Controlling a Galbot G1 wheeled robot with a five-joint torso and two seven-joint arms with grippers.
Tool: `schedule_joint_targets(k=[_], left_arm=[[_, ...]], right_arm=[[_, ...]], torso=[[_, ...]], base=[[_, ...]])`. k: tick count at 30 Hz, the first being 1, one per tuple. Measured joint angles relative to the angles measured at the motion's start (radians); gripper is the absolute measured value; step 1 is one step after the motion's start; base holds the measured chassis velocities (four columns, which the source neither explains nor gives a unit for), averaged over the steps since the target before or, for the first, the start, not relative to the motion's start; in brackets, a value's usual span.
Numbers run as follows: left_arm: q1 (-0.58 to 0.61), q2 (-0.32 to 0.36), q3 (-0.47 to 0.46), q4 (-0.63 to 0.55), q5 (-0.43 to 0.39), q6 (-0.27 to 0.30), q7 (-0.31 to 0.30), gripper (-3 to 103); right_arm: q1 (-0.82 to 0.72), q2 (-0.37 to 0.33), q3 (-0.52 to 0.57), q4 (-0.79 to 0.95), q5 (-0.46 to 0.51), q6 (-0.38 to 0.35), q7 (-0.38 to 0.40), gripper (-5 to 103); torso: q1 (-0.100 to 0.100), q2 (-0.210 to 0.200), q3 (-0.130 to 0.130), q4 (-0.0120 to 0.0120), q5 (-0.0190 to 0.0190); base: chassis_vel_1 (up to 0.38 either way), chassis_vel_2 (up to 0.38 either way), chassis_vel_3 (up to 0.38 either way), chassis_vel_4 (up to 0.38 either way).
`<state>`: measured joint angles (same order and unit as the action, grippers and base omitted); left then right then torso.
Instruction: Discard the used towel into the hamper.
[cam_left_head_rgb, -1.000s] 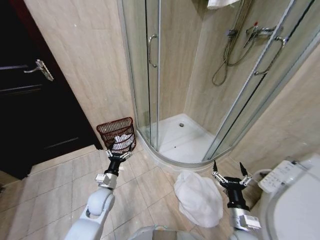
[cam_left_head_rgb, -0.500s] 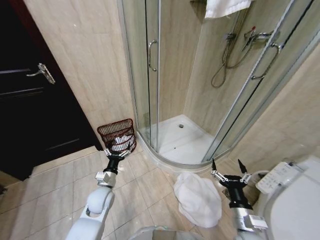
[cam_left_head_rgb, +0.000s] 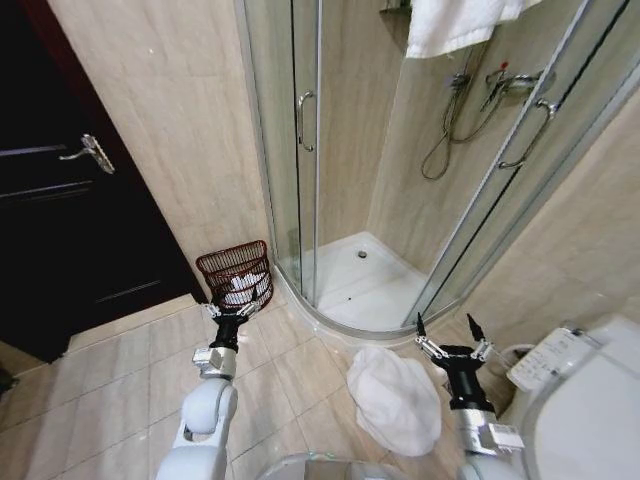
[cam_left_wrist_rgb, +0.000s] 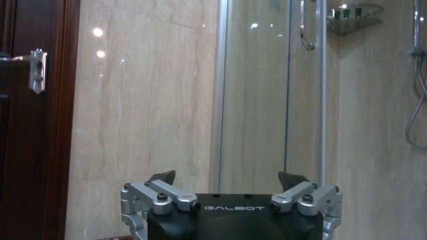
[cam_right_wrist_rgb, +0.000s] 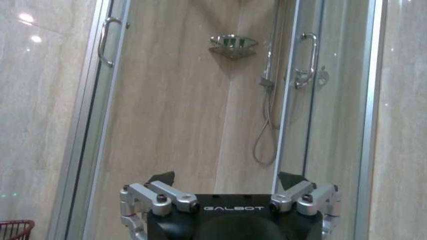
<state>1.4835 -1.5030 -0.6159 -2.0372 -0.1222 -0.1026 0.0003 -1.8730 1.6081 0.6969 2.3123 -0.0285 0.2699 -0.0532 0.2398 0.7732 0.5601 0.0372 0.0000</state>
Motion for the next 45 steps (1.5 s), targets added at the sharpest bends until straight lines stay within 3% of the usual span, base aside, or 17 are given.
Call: schedule_joint_targets(k=[14,17,25,45], left_arm=[[0.035,0.022,-0.038,-0.027,-0.021,0.009,0.021,100],[0.037,0.034,-0.037,-0.057,-0.014,0.059,0.036,100],[0.035,0.045,-0.04,-0.124,-0.014,0.146,0.061,100],[0.018,0.05,-0.046,-0.142,-0.02,0.171,0.088,100]], right_arm=[[-0.004,0.0,-0.015,0.025,0.007,-0.02,0.007,100],[-0.015,0.0,-0.038,0.072,0.008,-0.091,0.043,100],[0.007,0.0,-0.041,0.109,-0.007,-0.139,0.045,100],[0.048,0.0,-0.035,0.143,-0.016,-0.211,0.043,100]], torso=[[0.025,0.057,0.031,0.0001,0.0],[0.033,0.077,0.043,0.0001,-0.0001],[0.049,0.113,0.064,0.0001,0.0],[0.088,0.201,0.112,0.0001,-0.0001]], base=[[0.0,0.0,0.0,0.0],[0.0,0.0,0.0,0.0],[0.0,0.0,0.0,0.0],[0.0,0.0,0.0,0.0]])
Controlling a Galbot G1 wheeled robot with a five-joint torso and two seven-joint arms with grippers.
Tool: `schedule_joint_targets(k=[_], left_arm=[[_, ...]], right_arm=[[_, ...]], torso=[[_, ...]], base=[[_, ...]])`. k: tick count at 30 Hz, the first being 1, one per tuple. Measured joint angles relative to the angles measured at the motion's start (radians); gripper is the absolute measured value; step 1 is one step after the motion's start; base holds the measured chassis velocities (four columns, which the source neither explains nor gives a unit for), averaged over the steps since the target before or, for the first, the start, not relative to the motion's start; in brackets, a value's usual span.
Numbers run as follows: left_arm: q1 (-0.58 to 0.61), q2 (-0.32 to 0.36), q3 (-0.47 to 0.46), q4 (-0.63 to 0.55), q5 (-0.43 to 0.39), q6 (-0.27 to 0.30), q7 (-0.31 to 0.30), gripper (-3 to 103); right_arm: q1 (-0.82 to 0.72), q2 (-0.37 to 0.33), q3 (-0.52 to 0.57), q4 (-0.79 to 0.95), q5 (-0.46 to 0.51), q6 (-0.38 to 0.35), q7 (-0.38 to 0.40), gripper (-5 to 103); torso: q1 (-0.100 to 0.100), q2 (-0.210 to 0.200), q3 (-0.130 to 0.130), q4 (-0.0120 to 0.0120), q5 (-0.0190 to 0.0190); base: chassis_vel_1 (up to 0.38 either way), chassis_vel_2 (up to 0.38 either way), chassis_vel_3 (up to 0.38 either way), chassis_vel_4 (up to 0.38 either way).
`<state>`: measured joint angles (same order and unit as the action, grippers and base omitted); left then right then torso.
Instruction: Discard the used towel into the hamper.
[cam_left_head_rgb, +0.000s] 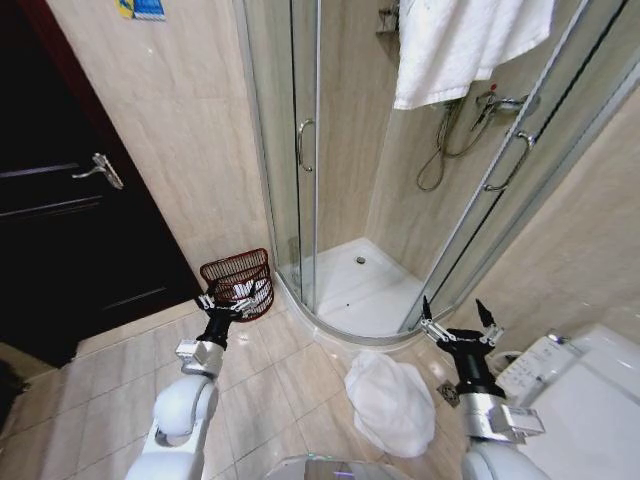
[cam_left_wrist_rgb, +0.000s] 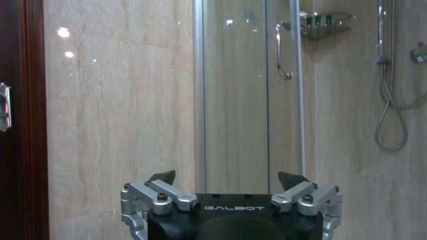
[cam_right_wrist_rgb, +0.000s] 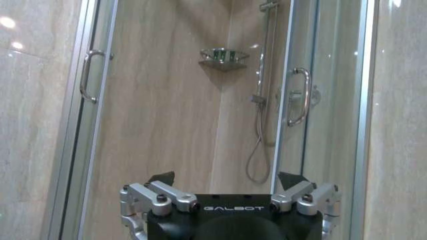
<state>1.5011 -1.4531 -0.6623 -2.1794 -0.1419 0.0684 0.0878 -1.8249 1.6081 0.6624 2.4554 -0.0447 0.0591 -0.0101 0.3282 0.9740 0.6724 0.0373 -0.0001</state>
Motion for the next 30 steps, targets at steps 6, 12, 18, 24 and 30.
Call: schedule_joint_targets(k=[6,12,18,24,30], left_arm=[[-0.006,0.004,-0.002,-0.008,0.001,0.008,0.009,100],[-0.021,-0.003,-0.01,-0.018,0.0,0.043,0.012,100],[-0.022,0.001,-0.011,-0.033,0.001,0.067,0.02,100],[-0.017,0.003,-0.006,-0.033,0.001,0.062,0.024,100],[-0.024,0.003,-0.005,-0.039,0.001,0.061,0.03,100]], right_arm=[[-0.002,0.0,0.005,0.002,0.002,0.002,-0.001,100],[-0.007,0.0,0.006,0.001,0.011,0.005,-0.005,100],[-0.005,0.0,0.007,-0.004,0.015,0.005,-0.012,100],[-0.004,0.0,0.01,-0.006,0.017,0.005,-0.013,100],[-0.003,0.0,0.01,-0.003,0.017,0.005,-0.013,100]], torso=[[0.012,0.026,0.014,0.0,0.0001],[0.026,0.059,0.033,0.0,0.0],[0.038,0.086,0.047,0.0,0.0001],[0.052,0.117,0.065,0.0,0.0001],[0.066,0.147,0.081,0.0,0.0]], base=[[0.0,0.0,0.0,0.0],[0.0,0.0,0.0,0.0],[0.0,0.0,0.0,0.0],[0.0,0.0,0.0,0.0],[0.0,0.0,0.0,0.0]])
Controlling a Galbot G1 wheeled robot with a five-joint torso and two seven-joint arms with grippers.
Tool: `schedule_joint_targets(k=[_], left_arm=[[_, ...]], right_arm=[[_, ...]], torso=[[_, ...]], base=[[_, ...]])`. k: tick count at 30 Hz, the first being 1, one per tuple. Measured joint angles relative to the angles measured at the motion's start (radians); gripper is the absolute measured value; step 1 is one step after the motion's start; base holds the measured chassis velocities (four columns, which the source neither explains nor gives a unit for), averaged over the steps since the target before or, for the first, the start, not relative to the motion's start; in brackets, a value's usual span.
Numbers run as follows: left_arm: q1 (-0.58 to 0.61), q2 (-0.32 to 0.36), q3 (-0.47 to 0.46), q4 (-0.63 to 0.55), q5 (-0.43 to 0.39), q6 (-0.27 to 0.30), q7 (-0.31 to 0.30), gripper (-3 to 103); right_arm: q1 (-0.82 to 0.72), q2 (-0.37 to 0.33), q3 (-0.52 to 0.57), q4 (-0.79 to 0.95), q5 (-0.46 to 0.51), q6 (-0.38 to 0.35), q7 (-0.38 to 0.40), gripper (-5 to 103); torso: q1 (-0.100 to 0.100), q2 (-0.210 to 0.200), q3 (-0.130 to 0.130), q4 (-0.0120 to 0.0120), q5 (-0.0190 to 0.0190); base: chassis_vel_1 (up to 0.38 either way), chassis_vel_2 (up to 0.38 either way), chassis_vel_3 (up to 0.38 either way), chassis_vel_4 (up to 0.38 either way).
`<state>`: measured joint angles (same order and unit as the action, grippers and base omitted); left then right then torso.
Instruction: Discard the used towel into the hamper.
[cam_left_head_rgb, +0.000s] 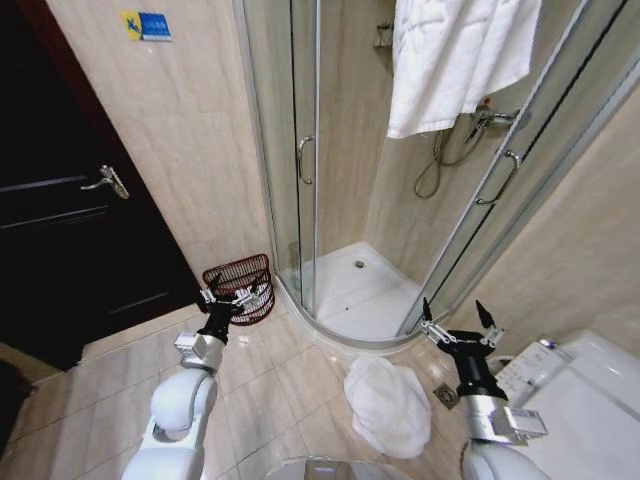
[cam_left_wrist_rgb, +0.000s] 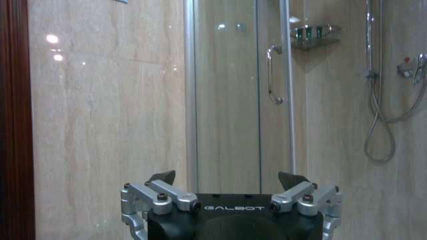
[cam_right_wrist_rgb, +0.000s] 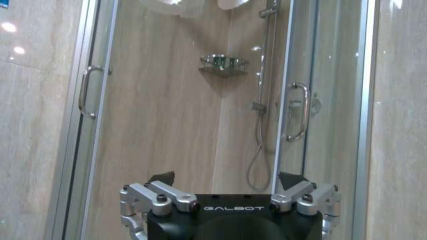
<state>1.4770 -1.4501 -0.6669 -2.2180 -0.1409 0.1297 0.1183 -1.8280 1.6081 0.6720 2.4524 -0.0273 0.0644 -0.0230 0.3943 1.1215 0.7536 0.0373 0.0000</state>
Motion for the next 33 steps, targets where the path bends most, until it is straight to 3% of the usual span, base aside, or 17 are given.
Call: schedule_joint_targets(k=[33], left_arm=[[-0.004,0.003,0.004,0.001,0.002,-0.003,0.016,100]], right_arm=[[0.003,0.0,0.002,0.019,-0.001,-0.011,-0.006,100]], torso=[[0.08,0.177,0.097,0.0,0.0]], base=[[0.0,0.0,0.0,0.0]])
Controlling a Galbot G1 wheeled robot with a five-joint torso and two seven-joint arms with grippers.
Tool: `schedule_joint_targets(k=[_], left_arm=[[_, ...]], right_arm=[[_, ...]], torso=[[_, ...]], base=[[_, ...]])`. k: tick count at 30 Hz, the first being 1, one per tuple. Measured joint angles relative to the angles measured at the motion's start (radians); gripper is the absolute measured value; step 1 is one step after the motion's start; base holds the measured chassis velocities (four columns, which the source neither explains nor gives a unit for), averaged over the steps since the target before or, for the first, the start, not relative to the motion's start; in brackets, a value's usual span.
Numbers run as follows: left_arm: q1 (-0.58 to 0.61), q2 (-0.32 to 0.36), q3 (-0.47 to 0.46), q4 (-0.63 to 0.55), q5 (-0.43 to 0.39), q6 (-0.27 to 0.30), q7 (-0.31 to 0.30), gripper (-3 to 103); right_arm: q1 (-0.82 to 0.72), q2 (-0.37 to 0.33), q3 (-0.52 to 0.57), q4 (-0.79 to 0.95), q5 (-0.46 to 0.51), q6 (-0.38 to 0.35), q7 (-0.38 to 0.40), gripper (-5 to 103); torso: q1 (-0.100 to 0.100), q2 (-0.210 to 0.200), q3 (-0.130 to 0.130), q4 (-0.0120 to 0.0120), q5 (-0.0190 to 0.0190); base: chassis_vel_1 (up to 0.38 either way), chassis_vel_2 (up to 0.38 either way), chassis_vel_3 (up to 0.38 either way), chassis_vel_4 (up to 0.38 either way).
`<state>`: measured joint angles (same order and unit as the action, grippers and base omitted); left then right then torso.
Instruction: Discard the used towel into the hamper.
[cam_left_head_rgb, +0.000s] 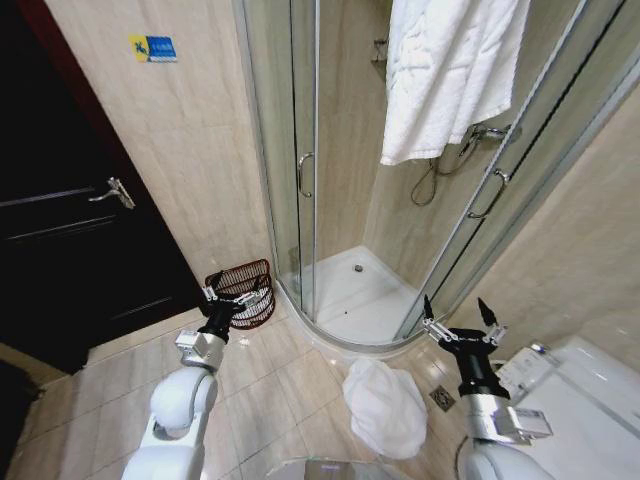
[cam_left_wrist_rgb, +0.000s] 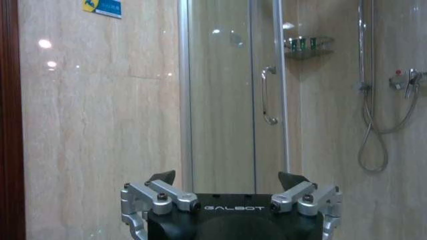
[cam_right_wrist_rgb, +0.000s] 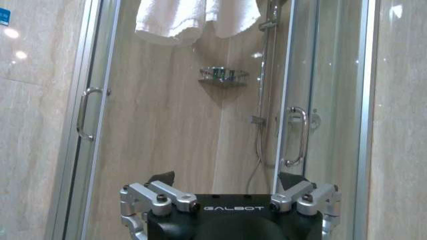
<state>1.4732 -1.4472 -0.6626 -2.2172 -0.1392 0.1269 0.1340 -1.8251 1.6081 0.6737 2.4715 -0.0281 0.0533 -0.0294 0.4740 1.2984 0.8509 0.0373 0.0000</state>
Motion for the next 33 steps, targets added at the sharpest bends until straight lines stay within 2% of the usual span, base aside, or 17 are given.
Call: schedule_joint_targets(k=[18,20,26,28,30,32,33], left_arm=[[-0.011,0.002,0.002,-0.002,-0.007,-0.004,-0.004,100],[-0.011,0.003,0.01,0.002,-0.026,-0.032,-0.005,100],[-0.007,0.002,0.018,0.014,-0.049,-0.081,-0.009,100],[-0.003,0.003,0.018,0.027,-0.05,-0.108,-0.009,100],[-0.002,0.003,0.018,0.029,-0.05,-0.111,-0.009,100],[0.002,0.005,0.017,0.038,-0.052,-0.126,-0.008,100],[0.016,0.011,0.015,0.069,-0.071,-0.178,0.003,100]], right_arm=[[0.012,0.0,0.001,0.007,-0.002,-0.016,-0.001,100],[0.013,0.0,0.002,0.007,-0.002,-0.016,0.0,100],[0.044,0.0,0.007,0.005,0.007,-0.033,0.002,100],[0.102,0.0,0.018,0.007,0.024,-0.083,0.008,100],[0.11,0.0,0.019,0.007,0.026,-0.088,0.009,100],[0.171,0.0,0.027,0.012,0.046,-0.134,0.017,100],[0.349,-0.065,0.026,0.02,0.135,-0.207,0.041,100]], torso=[[0.045,0.097,0.052,0.0,0.0],[0.051,0.112,0.061,0.0,0.0001],[0.056,0.122,0.067,-0.0001,0.0],[0.056,0.123,0.067,0.0,0.0],[0.056,0.123,0.067,-0.0001,0.0],[0.056,0.122,0.067,0.0003,0.0],[0.055,0.119,0.065,0.0004,0.0001]], base=[[0.0,0.0,0.0,0.0],[0.0,0.0,0.0,0.0],[0.0,0.0,0.0,0.0],[0.0,0.0,0.0,0.0],[0.0,0.0,0.0,0.0],[0.0,0.0,0.0,0.0],[0.0,0.0,0.0,0.0]])
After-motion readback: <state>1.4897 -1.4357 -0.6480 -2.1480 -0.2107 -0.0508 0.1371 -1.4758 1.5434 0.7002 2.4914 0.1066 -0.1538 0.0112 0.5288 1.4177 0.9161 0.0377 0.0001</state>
